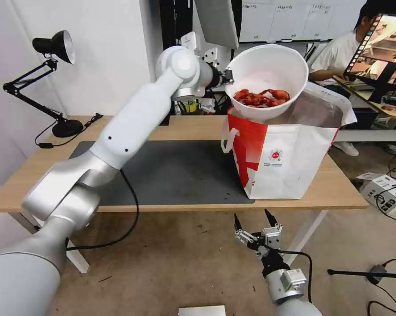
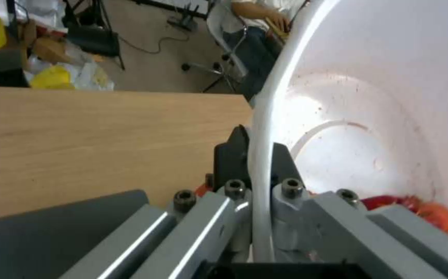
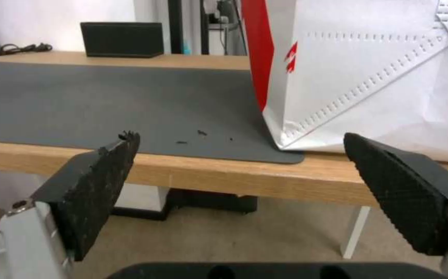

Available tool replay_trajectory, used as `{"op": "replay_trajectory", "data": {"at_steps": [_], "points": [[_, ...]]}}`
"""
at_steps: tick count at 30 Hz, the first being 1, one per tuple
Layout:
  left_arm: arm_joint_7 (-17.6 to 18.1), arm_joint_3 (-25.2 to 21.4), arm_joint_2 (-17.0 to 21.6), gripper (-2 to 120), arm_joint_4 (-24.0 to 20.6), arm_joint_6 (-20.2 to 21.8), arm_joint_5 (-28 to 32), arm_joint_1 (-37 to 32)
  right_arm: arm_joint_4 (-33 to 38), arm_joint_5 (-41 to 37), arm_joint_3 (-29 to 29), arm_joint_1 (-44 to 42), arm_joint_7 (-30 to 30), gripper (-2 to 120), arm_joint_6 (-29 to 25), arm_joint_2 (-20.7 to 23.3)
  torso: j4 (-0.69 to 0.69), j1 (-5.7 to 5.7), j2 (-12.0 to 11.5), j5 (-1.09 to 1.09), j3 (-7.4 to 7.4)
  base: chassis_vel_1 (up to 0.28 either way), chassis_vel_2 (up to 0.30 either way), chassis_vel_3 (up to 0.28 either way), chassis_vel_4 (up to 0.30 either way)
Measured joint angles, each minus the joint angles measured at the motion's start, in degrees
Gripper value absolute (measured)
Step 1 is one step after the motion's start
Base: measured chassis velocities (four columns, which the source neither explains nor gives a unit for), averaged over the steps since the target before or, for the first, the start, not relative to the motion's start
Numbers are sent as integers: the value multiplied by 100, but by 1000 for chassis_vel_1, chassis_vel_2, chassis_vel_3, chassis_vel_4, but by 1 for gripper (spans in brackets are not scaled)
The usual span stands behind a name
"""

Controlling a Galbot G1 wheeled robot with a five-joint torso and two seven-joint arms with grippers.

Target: Pick up the trash from the table and place it into the takeout bag.

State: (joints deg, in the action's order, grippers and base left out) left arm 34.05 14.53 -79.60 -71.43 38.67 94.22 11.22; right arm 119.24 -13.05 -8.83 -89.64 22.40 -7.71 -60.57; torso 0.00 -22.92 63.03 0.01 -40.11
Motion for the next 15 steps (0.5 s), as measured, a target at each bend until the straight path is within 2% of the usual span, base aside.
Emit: {"op": "replay_trajectory", "data": {"at_steps": [6,10,13,14,15], "points": [[16,60,-136,0,64,-167,-148,54,0,0,0,0,0,100,0,0,1,0,0,-1,0,0,0,0,0],[97,235,-246,0,96,-320,-589,9,0,0,0,0,0,100,0,0,-1,1,0,0,0,0,0,0,0],[213,424,-328,0,149,-665,-1046,-68,0,0,0,0,0,100,0,0,0,0,0,-1,0,0,0,0,0],[213,424,-328,0,149,-665,-1046,-68,0,0,0,0,0,100,0,0,0,0,0,-1,0,0,0,0,0],[202,510,-330,0,152,-862,-1247,-97,0,0,0,0,0,100,0,0,0,1,0,0,0,0,0,0,0]]}}
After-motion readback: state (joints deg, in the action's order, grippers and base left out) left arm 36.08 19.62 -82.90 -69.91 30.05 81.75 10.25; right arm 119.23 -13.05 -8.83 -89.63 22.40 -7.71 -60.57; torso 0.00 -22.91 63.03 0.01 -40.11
